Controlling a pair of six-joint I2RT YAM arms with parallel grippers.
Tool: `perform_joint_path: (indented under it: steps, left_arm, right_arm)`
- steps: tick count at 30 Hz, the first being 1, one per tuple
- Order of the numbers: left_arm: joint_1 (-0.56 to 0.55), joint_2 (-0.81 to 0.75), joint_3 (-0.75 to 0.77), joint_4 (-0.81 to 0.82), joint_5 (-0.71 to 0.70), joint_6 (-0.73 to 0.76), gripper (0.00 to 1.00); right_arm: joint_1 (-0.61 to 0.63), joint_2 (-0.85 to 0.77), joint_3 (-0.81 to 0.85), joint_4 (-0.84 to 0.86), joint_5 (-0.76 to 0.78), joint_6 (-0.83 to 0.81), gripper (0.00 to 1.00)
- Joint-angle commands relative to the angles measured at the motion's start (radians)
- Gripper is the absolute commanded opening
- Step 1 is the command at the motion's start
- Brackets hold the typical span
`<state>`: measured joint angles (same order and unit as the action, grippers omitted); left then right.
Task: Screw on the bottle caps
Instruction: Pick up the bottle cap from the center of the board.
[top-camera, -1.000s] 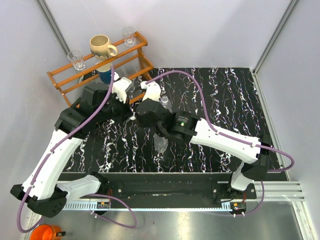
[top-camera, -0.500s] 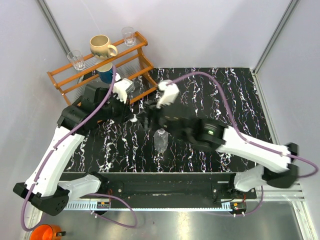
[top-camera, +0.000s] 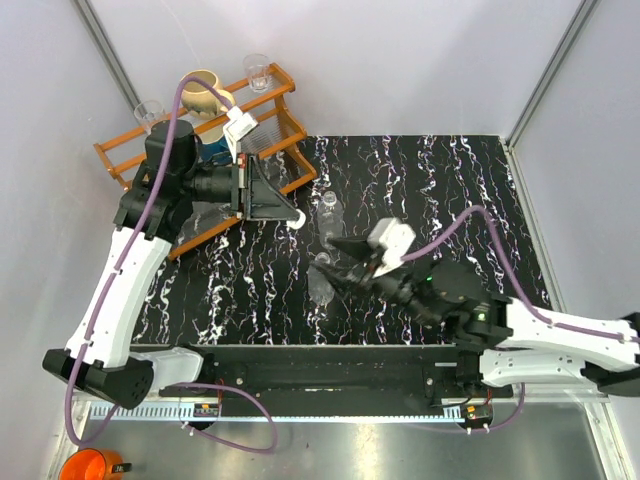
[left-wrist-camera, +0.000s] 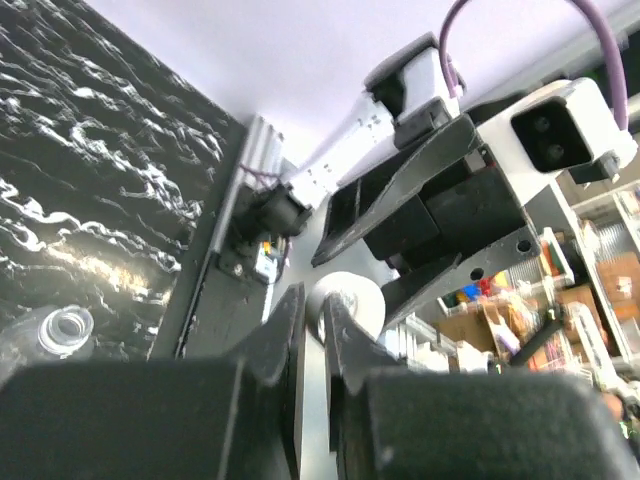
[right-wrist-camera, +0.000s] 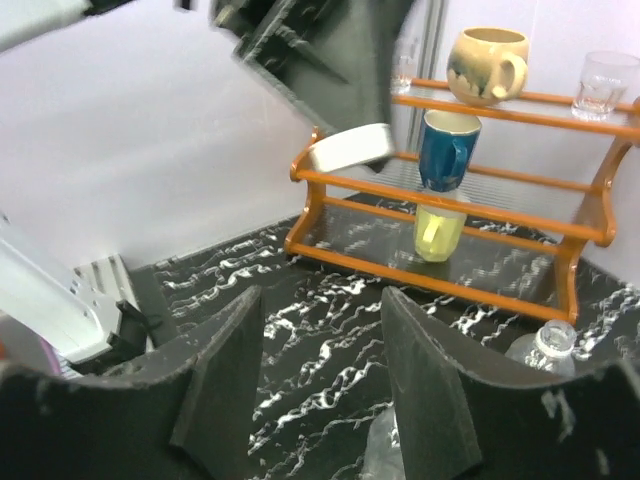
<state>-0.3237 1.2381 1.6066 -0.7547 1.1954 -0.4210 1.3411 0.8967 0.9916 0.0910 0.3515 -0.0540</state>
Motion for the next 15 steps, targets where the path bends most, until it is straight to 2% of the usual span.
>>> perform_joint_path:
  steps: [1,2,4,7,10,15]
  left_arm:
    - [0.005,-0.061,-0.146,0.874,0.239,-0.813,0.01]
    - [0.006,-0.065,-0.204,1.181,0.237,-0.926,0.01]
    - [0.006,-0.063,-0.221,1.305,0.240,-1.069,0.00]
    - [0.008,-0.078,-0.227,1.280,0.237,-1.014,0.00]
    - [0.008,-0.104,-0.247,1.116,0.234,-0.912,0.00]
    - [0.008,-0.131,-0.284,1.184,0.211,-0.963,0.00]
  right_arm:
    - [0.096,0.103,0.047,0.257,0.113,-0.380,0.58]
    - [0.116,0.114,0.036,0.301,0.154,-0.424,0.59]
    - [0.124,0.129,0.027,0.416,0.173,-0.504,0.59]
    - [0.147,0.145,0.010,0.545,0.185,-0.581,0.59]
    - [0.181,0.159,-0.010,0.667,0.221,-0.694,0.60]
    - [0.202,0.191,0.015,0.673,0.216,-0.774,0.61]
